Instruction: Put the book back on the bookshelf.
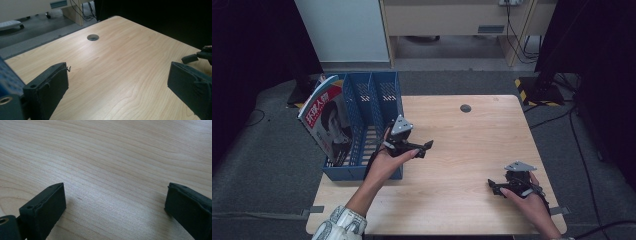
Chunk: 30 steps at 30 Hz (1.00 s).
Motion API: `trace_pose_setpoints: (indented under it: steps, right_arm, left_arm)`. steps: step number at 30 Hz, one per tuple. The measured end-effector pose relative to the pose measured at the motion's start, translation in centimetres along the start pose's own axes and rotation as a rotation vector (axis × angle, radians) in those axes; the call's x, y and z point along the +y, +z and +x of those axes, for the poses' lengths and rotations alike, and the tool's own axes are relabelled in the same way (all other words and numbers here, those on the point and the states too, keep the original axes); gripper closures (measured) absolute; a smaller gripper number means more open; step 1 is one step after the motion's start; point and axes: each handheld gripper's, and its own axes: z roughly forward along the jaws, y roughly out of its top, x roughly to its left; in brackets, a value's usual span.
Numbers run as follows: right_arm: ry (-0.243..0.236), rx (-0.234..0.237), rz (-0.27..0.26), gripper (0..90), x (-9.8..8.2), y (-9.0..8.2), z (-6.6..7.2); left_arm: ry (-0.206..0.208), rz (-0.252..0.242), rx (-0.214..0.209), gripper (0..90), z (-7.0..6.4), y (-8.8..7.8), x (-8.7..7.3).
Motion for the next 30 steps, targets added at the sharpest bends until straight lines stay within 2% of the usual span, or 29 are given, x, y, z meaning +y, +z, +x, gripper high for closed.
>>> trace_pose_setpoints:
  steps: [5,13,17,25,28,30]
  right_arm:
    - [0.002,-0.002,0.0,3.7,0.0,0.0,0.0]
    - [0.003,-0.001,0.001,3.7,0.0,0.0,0.0]
    - [0.002,-0.001,0.001,3.8,0.0,0.0,0.0]
    - [0.0,0.0,0.002,3.7,-0.1,-0.1,0.0]
    - [0.0,0.0,0.002,3.7,-0.1,-0.1,0.0]
    - [0.001,0.0,0.002,3.7,-0.1,-0.1,0.0]
  left_arm:
    - [0.018,0.021,-0.022,3.3,-1.7,1.3,-0.1]
    - [0.034,0.075,-0.068,3.9,-4.7,4.2,-1.1]
    - [0.055,0.091,-0.073,4.7,-5.8,5.4,-1.7]
    - [0.068,0.144,-0.106,4.2,-7.7,7.4,-3.3]
    - [0.093,0.18,-0.118,3.5,-8.4,8.2,-4.0]
    - [0.091,0.197,-0.123,3.4,-8.7,8.6,-4.5]
